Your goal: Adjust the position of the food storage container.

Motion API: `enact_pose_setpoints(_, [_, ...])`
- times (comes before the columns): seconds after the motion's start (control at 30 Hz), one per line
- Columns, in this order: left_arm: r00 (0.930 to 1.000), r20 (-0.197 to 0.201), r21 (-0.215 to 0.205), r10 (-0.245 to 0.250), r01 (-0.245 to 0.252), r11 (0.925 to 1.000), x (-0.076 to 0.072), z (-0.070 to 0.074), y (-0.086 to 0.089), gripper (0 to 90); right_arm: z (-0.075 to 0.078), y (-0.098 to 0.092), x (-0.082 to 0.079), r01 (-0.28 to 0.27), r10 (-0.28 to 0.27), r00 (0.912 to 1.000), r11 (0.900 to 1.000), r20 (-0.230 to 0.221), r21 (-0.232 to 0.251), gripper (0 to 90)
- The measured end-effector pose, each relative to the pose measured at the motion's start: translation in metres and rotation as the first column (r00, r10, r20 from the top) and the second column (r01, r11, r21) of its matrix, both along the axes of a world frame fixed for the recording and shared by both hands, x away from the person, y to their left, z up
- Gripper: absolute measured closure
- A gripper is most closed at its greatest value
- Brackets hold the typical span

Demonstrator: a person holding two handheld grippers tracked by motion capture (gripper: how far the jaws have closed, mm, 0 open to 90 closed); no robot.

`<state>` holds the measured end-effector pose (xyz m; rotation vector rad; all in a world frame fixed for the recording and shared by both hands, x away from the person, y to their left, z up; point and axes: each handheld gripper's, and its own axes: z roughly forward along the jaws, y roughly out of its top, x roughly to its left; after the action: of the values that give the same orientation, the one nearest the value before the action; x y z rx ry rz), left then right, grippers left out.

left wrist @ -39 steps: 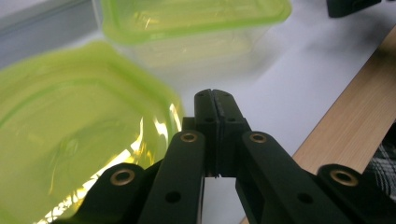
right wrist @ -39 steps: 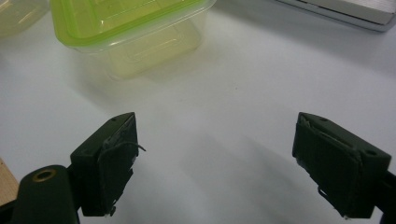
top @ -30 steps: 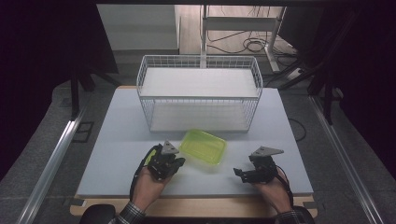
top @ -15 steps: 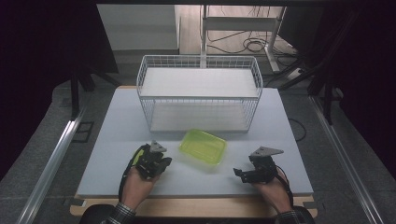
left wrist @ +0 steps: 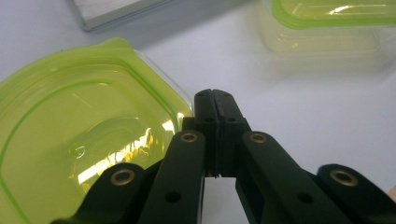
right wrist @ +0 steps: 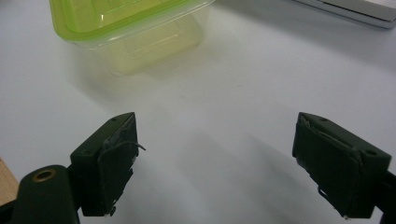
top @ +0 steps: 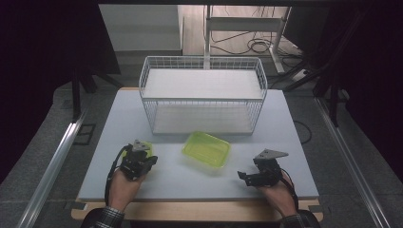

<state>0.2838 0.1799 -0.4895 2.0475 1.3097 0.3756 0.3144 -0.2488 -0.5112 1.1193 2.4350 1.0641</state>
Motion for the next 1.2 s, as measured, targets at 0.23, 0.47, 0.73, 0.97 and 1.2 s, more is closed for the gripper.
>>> enact_pose_setpoints(0.23, [0.9998,-0.006,0.006,0.021,-0.021,0.9998,0.004,-0.005,0.011,90.0,0.0,0.001,0.0,-0.001,0.001,1.0,1.0,0.0,-0.002,14.5])
enact_pose_setpoints(0.47, [0.9985,-0.003,0.007,0.054,-0.054,0.9985,0.01,-0.006,0.025,90.0,-0.001,0.001,0.0,-0.001,0.001,1.0,1.0,-0.002,0.0,14.5])
enact_pose_setpoints(0.73, [0.9987,0.034,0.01,0.039,-0.039,0.9992,0.006,0.0,0.013,89.9,0.001,0.001,0.0,0.001,-0.001,1.0,1.0,-0.008,0.016,18.0])
enact_pose_setpoints(0.97, [0.9965,0.074,-0.025,-0.04,0.042,0.9988,0.016,0.004,-0.017,89.9,0.008,0.001,0.0,-0.004,0.004,0.9999,0.998,-0.01,0.055,32.6])
enact_pose_setpoints(1.2, [0.9944,0.07,-0.045,-0.079,0.083,0.9956,0.039,-0.003,-0.045,89.9,0.017,0.005,0.003,-0.041,0.041,0.9992,0.998,0.002,0.047,61.7])
